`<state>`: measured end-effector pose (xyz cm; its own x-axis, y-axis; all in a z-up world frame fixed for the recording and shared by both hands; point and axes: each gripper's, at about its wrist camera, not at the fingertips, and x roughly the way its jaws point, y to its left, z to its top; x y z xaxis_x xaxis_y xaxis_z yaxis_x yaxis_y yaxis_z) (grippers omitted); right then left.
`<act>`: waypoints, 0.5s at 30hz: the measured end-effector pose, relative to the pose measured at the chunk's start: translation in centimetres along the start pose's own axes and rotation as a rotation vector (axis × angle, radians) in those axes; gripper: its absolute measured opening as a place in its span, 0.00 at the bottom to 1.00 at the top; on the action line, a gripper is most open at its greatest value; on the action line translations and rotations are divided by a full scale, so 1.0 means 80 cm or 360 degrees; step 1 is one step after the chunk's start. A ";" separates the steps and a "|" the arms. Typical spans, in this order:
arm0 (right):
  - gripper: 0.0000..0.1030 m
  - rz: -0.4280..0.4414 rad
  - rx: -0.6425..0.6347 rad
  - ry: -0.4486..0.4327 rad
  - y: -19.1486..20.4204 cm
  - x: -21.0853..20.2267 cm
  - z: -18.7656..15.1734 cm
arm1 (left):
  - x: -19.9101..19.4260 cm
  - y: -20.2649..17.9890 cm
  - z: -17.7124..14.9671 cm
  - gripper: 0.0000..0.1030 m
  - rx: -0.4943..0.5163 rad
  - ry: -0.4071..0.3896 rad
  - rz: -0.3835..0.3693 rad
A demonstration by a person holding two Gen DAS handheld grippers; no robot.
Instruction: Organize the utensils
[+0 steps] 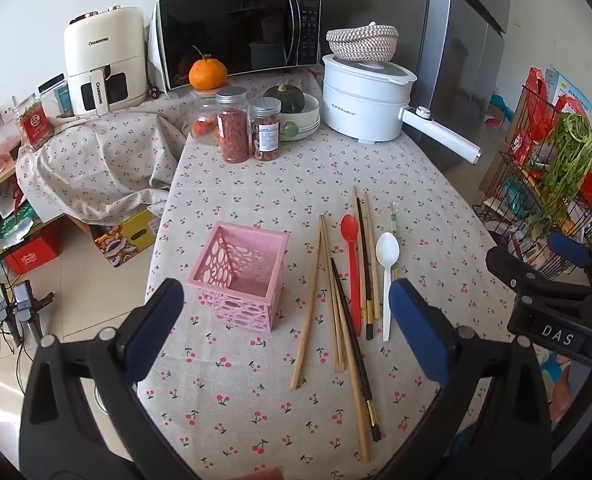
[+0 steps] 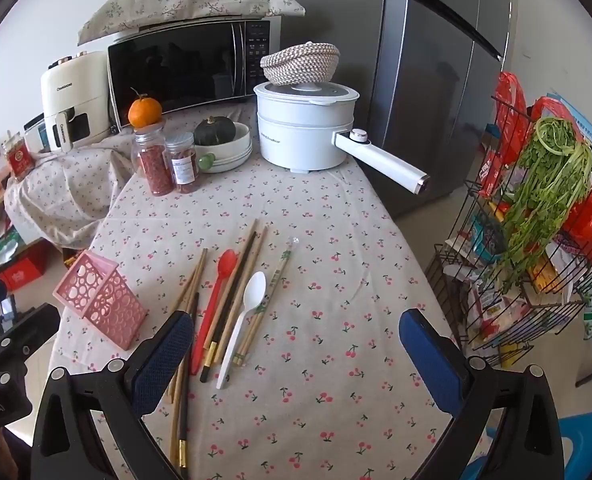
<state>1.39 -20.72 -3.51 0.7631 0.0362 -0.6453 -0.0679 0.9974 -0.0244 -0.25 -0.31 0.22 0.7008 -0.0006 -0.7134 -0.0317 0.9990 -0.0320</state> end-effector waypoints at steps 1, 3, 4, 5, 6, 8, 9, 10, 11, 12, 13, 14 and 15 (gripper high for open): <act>1.00 0.0000 -0.0001 0.0000 0.000 0.000 0.000 | 0.000 -0.002 -0.001 0.99 0.0000 -0.0004 0.0004; 1.00 -0.0002 -0.0002 -0.0001 -0.001 0.000 -0.001 | 0.000 -0.001 -0.001 0.99 0.0003 -0.0007 0.0004; 1.00 -0.0002 -0.0002 0.0000 -0.001 0.001 -0.001 | 0.001 0.000 -0.001 0.99 0.0004 -0.0008 0.0004; 1.00 -0.0002 -0.0001 -0.0001 -0.001 0.000 -0.001 | 0.001 0.000 -0.001 0.99 0.0005 -0.0009 0.0005; 1.00 -0.0002 0.0000 -0.0002 -0.001 0.000 -0.001 | 0.001 0.000 -0.001 0.99 0.0008 -0.0009 0.0006; 1.00 -0.0002 -0.0001 -0.0001 0.000 0.000 -0.001 | 0.002 0.001 -0.001 0.99 0.0010 -0.0009 0.0006; 1.00 -0.0001 0.0000 -0.0002 0.000 0.000 -0.001 | 0.001 -0.002 0.000 0.99 0.0002 0.0005 0.0006; 1.00 -0.0002 -0.0001 -0.0002 0.000 0.001 -0.001 | 0.001 -0.001 0.000 0.99 0.0005 0.0006 0.0008; 1.00 -0.0003 -0.0002 -0.0001 0.000 0.001 -0.001 | 0.002 -0.003 -0.002 0.99 0.0010 -0.0002 0.0012; 1.00 -0.0003 -0.0003 0.0002 0.000 0.001 -0.001 | 0.002 -0.003 -0.003 0.99 0.0010 -0.0001 0.0011; 1.00 -0.0001 -0.0004 0.0004 0.000 0.001 -0.001 | 0.001 -0.002 -0.003 0.99 0.0009 -0.0002 0.0010; 1.00 0.0001 -0.0004 0.0006 -0.001 0.001 -0.001 | 0.001 -0.002 -0.003 0.99 0.0010 -0.0003 0.0010; 1.00 0.0002 -0.0005 0.0007 -0.001 0.001 -0.001 | 0.001 -0.001 -0.003 0.99 0.0010 -0.0004 0.0011</act>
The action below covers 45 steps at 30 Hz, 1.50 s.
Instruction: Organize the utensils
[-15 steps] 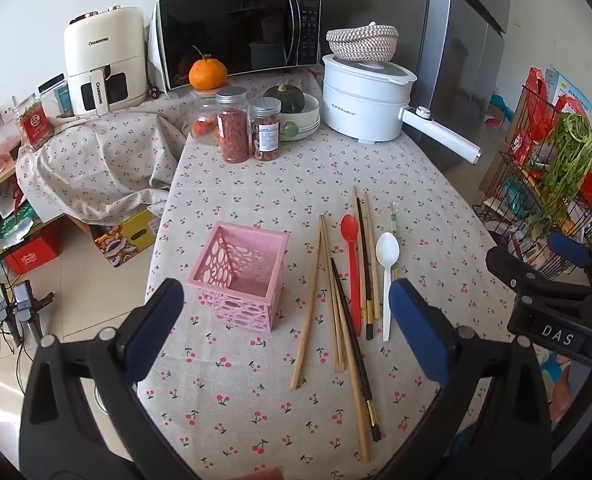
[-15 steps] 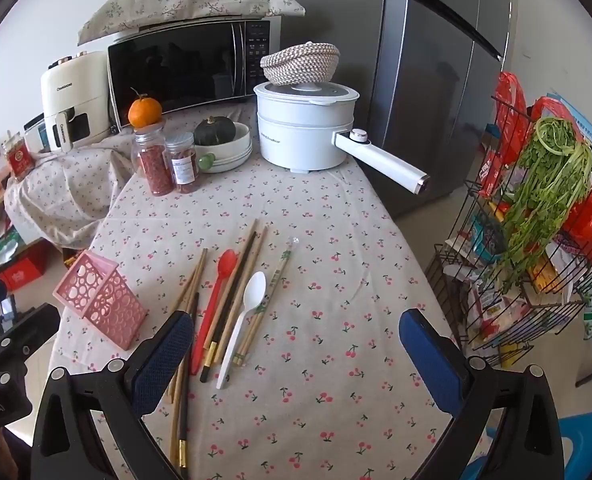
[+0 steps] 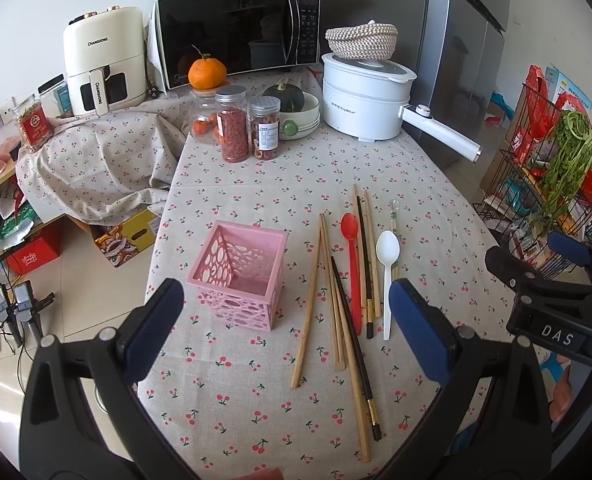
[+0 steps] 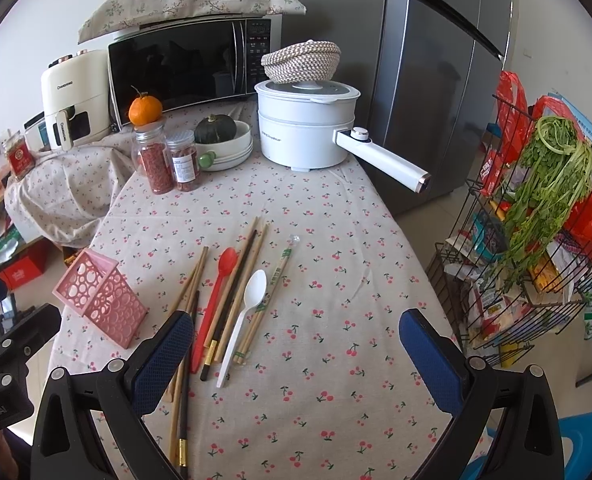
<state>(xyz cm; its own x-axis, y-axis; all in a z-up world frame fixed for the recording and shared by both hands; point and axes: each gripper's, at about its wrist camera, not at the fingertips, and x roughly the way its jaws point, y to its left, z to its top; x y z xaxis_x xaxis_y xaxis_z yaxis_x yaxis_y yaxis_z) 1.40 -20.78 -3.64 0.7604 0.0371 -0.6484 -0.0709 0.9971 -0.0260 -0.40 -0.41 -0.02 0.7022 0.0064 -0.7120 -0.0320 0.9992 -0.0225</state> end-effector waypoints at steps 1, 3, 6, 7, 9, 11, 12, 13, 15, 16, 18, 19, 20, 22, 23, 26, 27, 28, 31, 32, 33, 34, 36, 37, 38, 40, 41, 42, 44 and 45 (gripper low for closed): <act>1.00 0.0001 0.0000 0.0000 0.000 0.000 0.000 | 0.000 0.001 0.000 0.99 -0.0001 0.0000 -0.0001; 1.00 0.0000 0.0000 0.0000 0.001 0.000 0.000 | 0.001 -0.004 0.001 0.99 -0.0011 0.0000 -0.0008; 1.00 0.0001 0.0000 0.0001 0.001 0.000 0.000 | 0.001 -0.004 0.001 0.99 -0.0006 0.0001 -0.0004; 1.00 0.0001 0.0000 0.0003 0.001 0.000 0.000 | 0.001 -0.004 0.001 0.99 -0.0003 0.0002 -0.0001; 1.00 0.0002 0.0001 0.0005 0.001 0.000 -0.001 | 0.001 -0.004 0.001 0.99 0.0003 0.0006 0.0005; 1.00 0.0003 0.0002 0.0008 0.000 0.001 -0.001 | 0.001 -0.004 0.001 0.99 0.0005 0.0003 0.0008; 1.00 0.0003 0.0003 0.0008 0.000 0.001 -0.001 | 0.001 -0.004 0.001 0.99 0.0004 0.0004 0.0008; 1.00 0.0004 0.0004 0.0009 0.000 0.001 -0.001 | 0.001 -0.004 0.001 0.99 0.0007 0.0002 0.0010; 1.00 0.0003 0.0003 0.0008 0.000 0.001 -0.001 | 0.001 -0.004 0.001 0.99 0.0009 0.0003 0.0011; 1.00 0.0003 0.0004 0.0009 0.000 0.001 -0.001 | 0.001 -0.004 0.001 0.99 0.0011 0.0003 0.0013; 1.00 0.0003 0.0003 0.0009 0.000 0.001 -0.001 | 0.001 -0.004 0.001 0.99 0.0014 0.0004 0.0015; 1.00 0.0004 0.0003 0.0008 0.000 0.001 0.000 | 0.001 -0.004 0.001 0.99 0.0016 0.0005 0.0017; 1.00 0.0005 0.0005 0.0009 -0.001 0.002 -0.001 | 0.001 -0.004 0.000 0.99 0.0020 0.0004 0.0019; 1.00 0.0008 0.0007 0.0010 -0.001 0.003 -0.001 | 0.001 -0.004 -0.001 0.99 0.0021 0.0006 0.0020; 1.00 0.0007 0.0008 0.0009 -0.001 0.004 -0.001 | 0.001 -0.004 -0.001 0.99 0.0015 0.0004 0.0014; 1.00 0.0007 0.0008 0.0010 -0.001 0.003 -0.001 | 0.001 -0.003 -0.002 0.99 0.0003 0.0000 0.0003; 1.00 0.0007 0.0007 0.0011 -0.001 0.003 -0.001 | 0.001 -0.003 -0.001 0.99 0.0004 0.0001 0.0002; 1.00 0.0008 0.0007 0.0011 -0.001 0.003 -0.001 | 0.001 -0.003 -0.002 0.99 0.0009 0.0003 0.0005; 1.00 0.0011 0.0009 0.0015 -0.001 0.004 -0.001 | 0.001 -0.003 -0.002 0.99 0.0011 0.0002 0.0007; 1.00 0.0015 0.0012 0.0018 -0.001 0.004 -0.001 | 0.001 -0.002 -0.002 0.99 0.0005 0.0001 0.0000; 1.00 0.0021 0.0014 0.0020 -0.001 0.005 0.000 | 0.001 -0.002 -0.002 0.99 -0.0003 -0.0005 -0.0010; 1.00 0.0026 0.0016 0.0023 -0.002 0.006 0.001 | 0.000 -0.001 -0.002 0.99 -0.0014 -0.0019 -0.0020; 1.00 0.0031 0.0020 0.0016 -0.004 0.006 0.006 | -0.002 -0.001 0.000 0.99 -0.0019 -0.0071 -0.0015; 1.00 0.0034 0.0021 0.0011 -0.007 0.007 0.009 | -0.003 -0.001 0.003 0.99 -0.0012 -0.0091 -0.0027; 1.00 0.0041 0.0022 0.0012 -0.010 0.009 0.012 | -0.003 -0.001 0.006 0.99 -0.0001 -0.0099 -0.0032; 1.00 0.0056 0.0048 0.0034 -0.018 0.017 0.020 | 0.004 -0.003 0.019 0.99 -0.0004 -0.0109 -0.0060; 1.00 0.0067 0.0070 0.0054 -0.024 0.023 0.024 | 0.008 -0.002 0.025 0.99 -0.0017 -0.0082 -0.0088; 1.00 0.0078 0.0096 0.0080 -0.030 0.031 0.029 | 0.014 -0.003 0.033 0.99 -0.0024 -0.0059 -0.0114; 1.00 0.0099 0.0150 0.0149 -0.044 0.050 0.035 | 0.025 -0.011 0.050 0.99 -0.0018 -0.0031 -0.0187; 1.00 0.0103 0.0171 0.0189 -0.051 0.061 0.037 | 0.033 -0.016 0.058 0.99 -0.0001 0.0006 -0.0213</act>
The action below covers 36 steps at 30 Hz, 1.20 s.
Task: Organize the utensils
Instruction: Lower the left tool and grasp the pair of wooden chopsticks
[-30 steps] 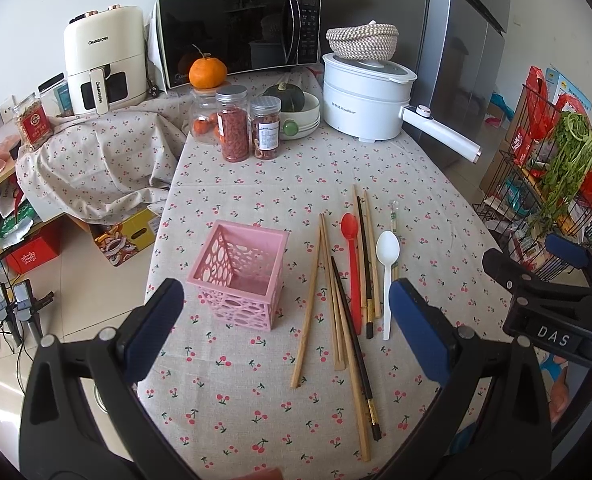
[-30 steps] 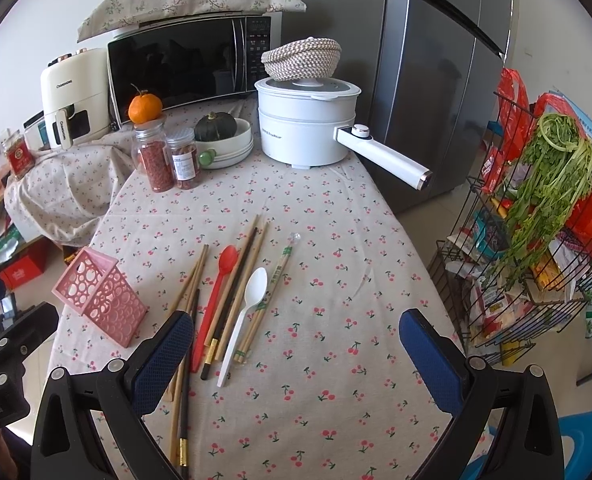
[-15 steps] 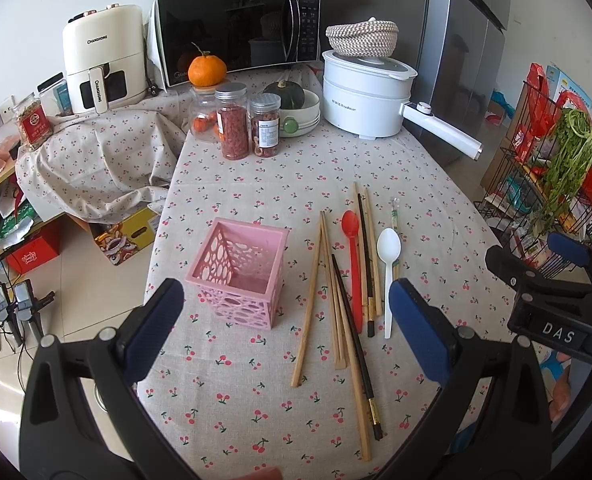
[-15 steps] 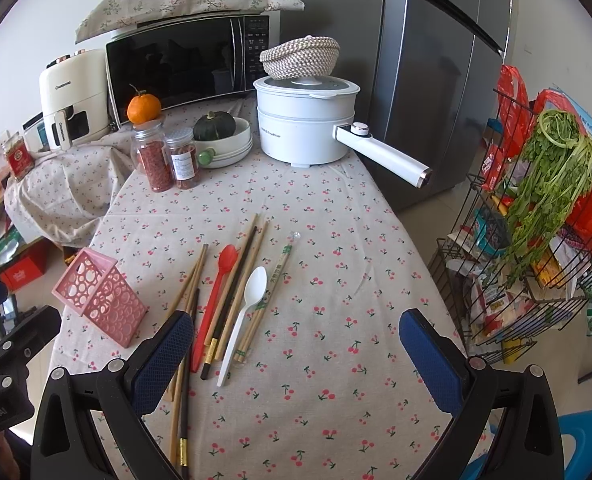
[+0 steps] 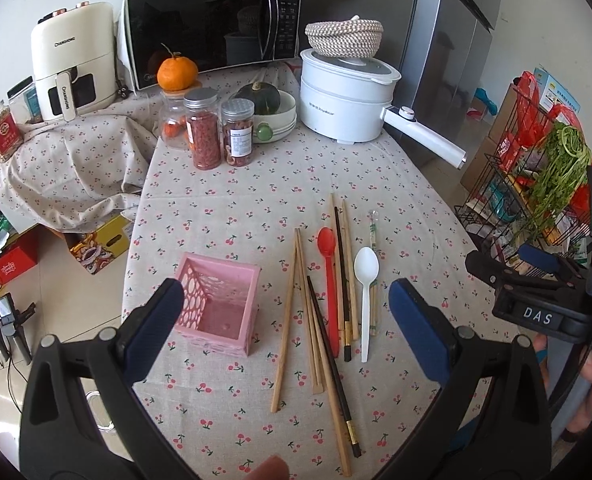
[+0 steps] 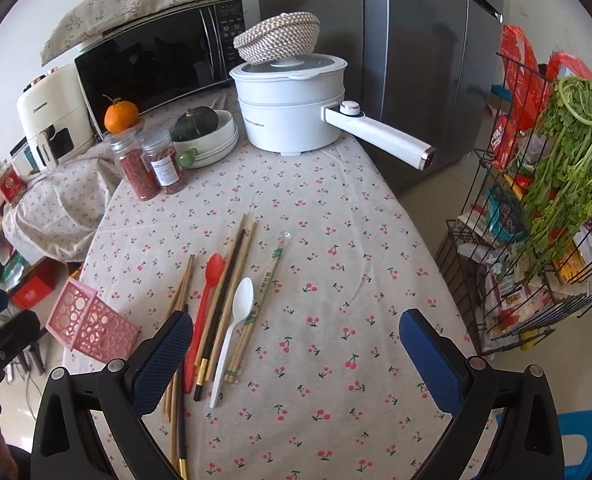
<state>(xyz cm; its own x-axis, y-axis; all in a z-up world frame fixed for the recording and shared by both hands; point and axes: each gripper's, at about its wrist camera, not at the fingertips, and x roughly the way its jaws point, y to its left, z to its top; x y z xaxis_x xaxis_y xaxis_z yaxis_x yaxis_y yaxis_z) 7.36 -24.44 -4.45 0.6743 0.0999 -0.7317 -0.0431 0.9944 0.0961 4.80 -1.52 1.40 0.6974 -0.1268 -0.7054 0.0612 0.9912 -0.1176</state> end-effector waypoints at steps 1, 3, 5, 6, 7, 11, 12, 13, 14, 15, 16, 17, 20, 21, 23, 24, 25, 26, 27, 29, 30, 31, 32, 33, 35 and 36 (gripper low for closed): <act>1.00 0.0005 0.0017 0.0041 -0.007 0.011 0.004 | 0.007 -0.003 0.007 0.97 -0.0047 0.0029 -0.0088; 1.00 0.0006 0.0042 0.0122 -0.021 0.030 0.009 | 0.035 -0.013 0.019 0.90 -0.0050 0.0175 -0.0164; 1.00 0.0005 0.0067 0.0196 -0.033 0.048 0.013 | 0.067 -0.026 0.030 0.75 -0.0105 0.0357 -0.0294; 1.00 0.0007 0.0080 0.0228 -0.038 0.056 0.013 | 0.085 -0.034 0.035 0.67 -0.0102 0.0437 -0.0309; 1.00 0.0014 0.0094 0.0260 -0.042 0.063 0.013 | 0.108 -0.038 0.035 0.59 -0.0096 0.0547 -0.0289; 1.00 0.0091 0.0155 0.0364 -0.053 0.082 0.008 | 0.175 -0.050 0.031 0.33 -0.0142 0.0788 -0.0157; 1.00 0.0111 0.0162 0.0378 -0.054 0.084 0.007 | 0.191 -0.051 0.028 0.27 -0.0145 0.0843 -0.0114; 1.00 0.0125 0.0165 0.0383 -0.054 0.084 0.006 | 0.204 -0.053 0.024 0.21 -0.0145 0.0878 -0.0082; 1.00 0.0133 0.0164 0.0383 -0.054 0.084 0.006 | 0.217 -0.055 0.021 0.18 -0.0136 0.0899 -0.0035; 1.00 0.0133 0.0162 0.0378 -0.054 0.083 0.006 | 0.227 -0.056 0.018 0.15 -0.0135 0.0921 0.0007; 1.00 0.0131 0.0161 0.0377 -0.054 0.083 0.007 | 0.237 -0.053 0.015 0.14 -0.0142 0.0951 0.0047; 1.00 0.0129 0.0161 0.0375 -0.055 0.083 0.008 | 0.244 -0.050 0.013 0.13 -0.0157 0.0975 0.0080; 1.00 0.0132 0.0182 0.0387 -0.059 0.086 0.008 | 0.258 -0.042 0.008 0.13 -0.0207 0.1020 0.0141; 1.00 0.0137 0.0189 0.0394 -0.060 0.087 0.008 | 0.260 -0.041 0.006 0.13 -0.0213 0.1028 0.0162; 1.00 0.0145 0.0199 0.0400 -0.062 0.089 0.009 | 0.265 -0.041 0.002 0.13 -0.0223 0.1035 0.0199; 1.00 0.0147 0.0202 0.0402 -0.062 0.089 0.009 | 0.266 -0.041 0.000 0.13 -0.0230 0.1042 0.0210; 1.00 0.0148 0.0203 0.0400 -0.062 0.089 0.009 | 0.269 -0.041 -0.003 0.13 -0.0240 0.1048 0.0215; 1.00 0.0149 0.0202 0.0400 -0.062 0.089 0.009 | 0.271 -0.040 -0.007 0.13 -0.0250 0.1047 0.0224; 1.00 0.0149 0.0201 0.0399 -0.061 0.089 0.009 | 0.271 -0.040 -0.008 0.13 -0.0250 0.1026 0.0240; 1.00 0.0148 0.0199 0.0401 -0.060 0.090 0.009 | 0.275 -0.041 -0.012 0.13 -0.0261 0.1029 0.0237; 1.00 0.0146 0.0199 0.0403 -0.060 0.090 0.009 | 0.277 -0.038 -0.013 0.13 -0.0273 0.1039 0.0236; 1.00 0.0143 0.0201 0.0406 -0.060 0.091 0.009 | 0.280 -0.036 -0.015 0.13 -0.0284 0.1044 0.0229; 1.00 0.0141 0.0205 0.0408 -0.060 0.092 0.008 | 0.287 -0.033 -0.016 0.13 -0.0293 0.1044 0.0226; 1.00 0.0139 0.0211 0.0410 -0.061 0.092 0.009 | 0.290 -0.029 -0.015 0.13 -0.0298 0.1048 0.0224; 1.00 0.0134 0.0221 0.0412 -0.062 0.094 0.009 | 0.293 -0.023 -0.014 0.13 -0.0320 0.1032 0.0208; 1.00 0.0134 0.0223 0.0415 -0.062 0.094 0.009 | 0.296 -0.019 -0.014 0.13 -0.0335 0.1032 0.0196</act>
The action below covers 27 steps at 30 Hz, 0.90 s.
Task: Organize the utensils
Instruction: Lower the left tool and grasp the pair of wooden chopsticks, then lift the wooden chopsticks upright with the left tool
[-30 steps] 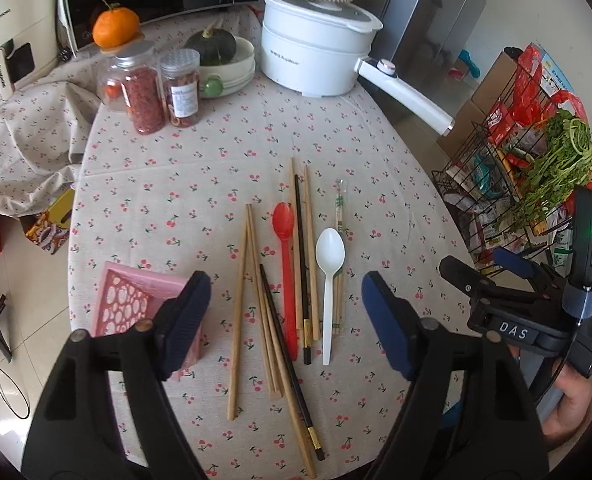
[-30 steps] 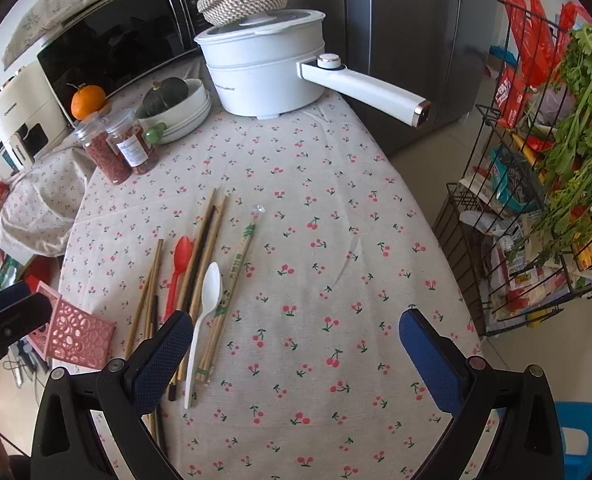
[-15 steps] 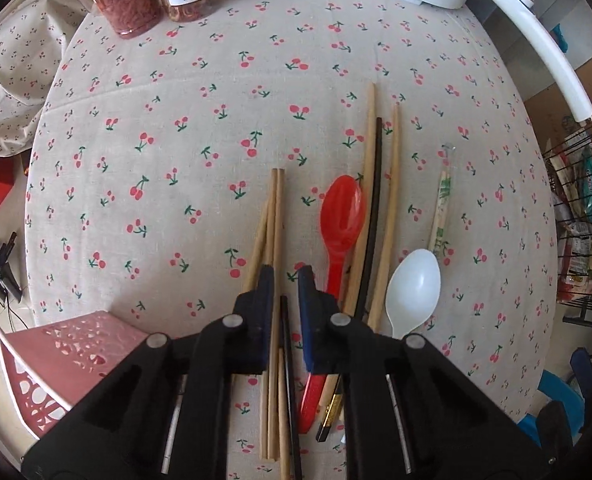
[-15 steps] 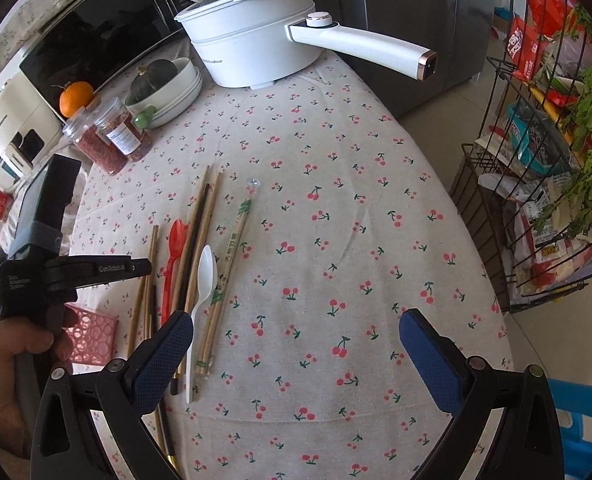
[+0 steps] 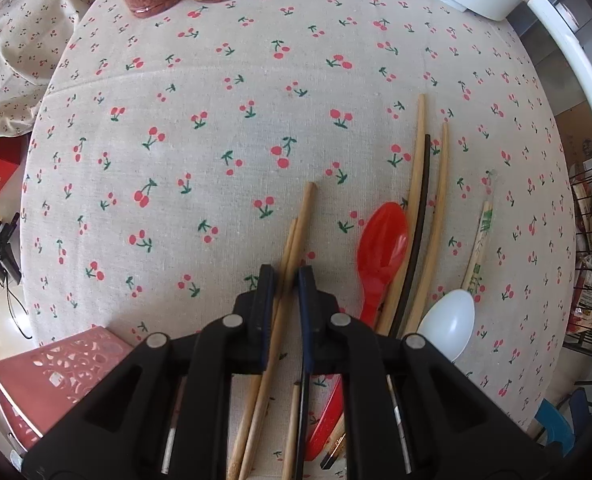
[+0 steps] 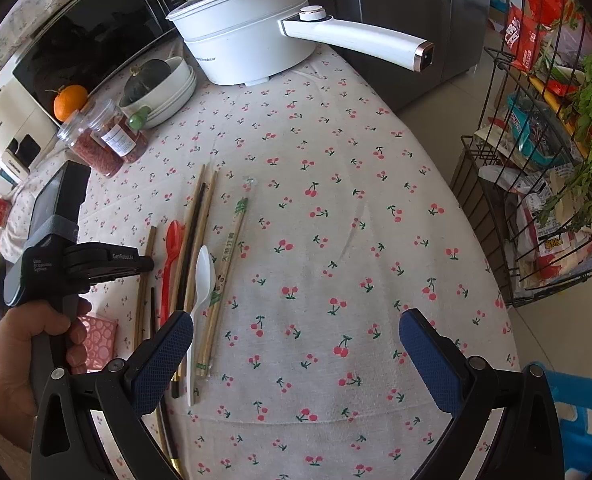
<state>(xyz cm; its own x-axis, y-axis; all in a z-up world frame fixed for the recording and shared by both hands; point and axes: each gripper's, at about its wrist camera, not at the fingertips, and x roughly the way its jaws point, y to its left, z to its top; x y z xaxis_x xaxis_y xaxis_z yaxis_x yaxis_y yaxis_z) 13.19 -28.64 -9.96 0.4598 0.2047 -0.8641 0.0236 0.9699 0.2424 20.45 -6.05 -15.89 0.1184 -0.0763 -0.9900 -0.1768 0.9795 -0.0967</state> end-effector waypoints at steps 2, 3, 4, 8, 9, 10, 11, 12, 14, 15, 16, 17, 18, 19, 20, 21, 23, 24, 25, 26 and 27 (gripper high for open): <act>1.00 0.0004 0.0003 0.0005 0.001 0.001 0.000 | -0.002 0.016 0.007 0.13 -0.0023 0.0008 -0.0045; 1.00 0.0008 0.0001 0.0007 0.002 0.001 0.000 | -0.002 0.017 0.007 0.11 -0.0028 0.0006 -0.0070; 1.00 0.0009 -0.0004 0.0007 0.003 0.001 0.000 | -0.003 0.021 0.006 0.10 -0.0022 0.0003 -0.0084; 1.00 -0.0001 -0.0011 0.0008 0.005 0.003 0.001 | -0.017 0.032 0.002 0.08 0.0009 -0.0016 -0.0090; 1.00 0.0001 -0.0007 0.0012 0.005 0.004 0.001 | -0.022 0.033 0.001 0.05 0.0014 -0.0020 -0.0101; 1.00 0.0002 -0.0005 0.0015 0.005 0.004 0.001 | -0.031 0.029 -0.001 0.04 0.0024 -0.0031 -0.0107; 1.00 0.0003 -0.0006 0.0016 0.005 0.004 0.001 | -0.036 0.028 -0.001 0.04 0.0043 -0.0040 -0.0113; 1.00 0.0004 -0.0007 0.0016 0.005 0.004 0.001 | -0.041 0.026 -0.003 0.04 0.0063 -0.0040 -0.0107; 1.00 0.0007 -0.0012 0.0015 0.005 0.003 0.001 | -0.044 0.025 -0.002 0.04 0.0081 -0.0020 -0.0094; 1.00 0.0007 -0.0013 0.0014 0.005 0.003 0.001 | -0.045 0.022 -0.004 0.04 0.0081 0.0004 -0.0096; 1.00 0.0007 -0.0012 0.0015 0.005 0.003 0.001 | -0.045 0.020 -0.004 0.04 0.0082 0.0034 -0.0105; 1.00 0.0007 -0.0011 0.0015 0.005 0.003 0.001 | -0.044 0.018 -0.003 0.04 0.0084 0.0054 -0.0111; 1.00 0.0008 -0.0009 0.0015 0.005 0.002 0.001 | -0.042 0.016 -0.004 0.04 0.0086 0.0061 -0.0096; 1.00 0.0008 -0.0008 0.0014 0.005 0.002 0.001 | -0.041 0.016 -0.003 0.04 0.0090 0.0063 -0.0075; 1.00 0.0008 -0.0006 0.0013 0.004 0.001 0.000 | -0.043 0.017 -0.002 0.04 0.0093 0.0055 -0.0059; 1.00 0.0009 -0.0004 0.0012 0.004 0.001 0.000 | -0.044 0.015 0.000 0.05 0.0097 0.0050 -0.0050; 1.00 0.0012 0.0001 0.0012 0.002 0.000 0.000 | -0.045 0.016 0.003 0.09 0.0089 0.0058 -0.0036; 1.00 0.0013 0.0003 0.0012 0.002 0.000 0.000 | -0.045 0.016 0.005 0.11 0.0085 0.0073 -0.0027; 1.00 0.0015 0.0004 0.0013 0.002 0.000 0.000 | -0.043 0.016 0.007 0.13 0.0083 0.0089 -0.0021; 1.00 0.0016 0.0004 0.0013 0.002 0.000 0.000 | -0.041 0.017 0.009 0.13 0.0081 0.0100 -0.0019; 1.00 0.0019 0.0003 0.0013 0.002 0.000 0.000 | -0.044 0.017 0.011 0.13 0.0082 0.0078 -0.0020</act>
<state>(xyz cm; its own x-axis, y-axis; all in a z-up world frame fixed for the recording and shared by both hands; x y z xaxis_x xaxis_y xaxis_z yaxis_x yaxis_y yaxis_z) 13.22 -28.49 -9.92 0.4530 0.2171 -0.8647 0.0197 0.9672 0.2532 20.67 -4.32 -12.48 0.0723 -0.0962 -0.9927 -0.1250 0.9866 -0.1047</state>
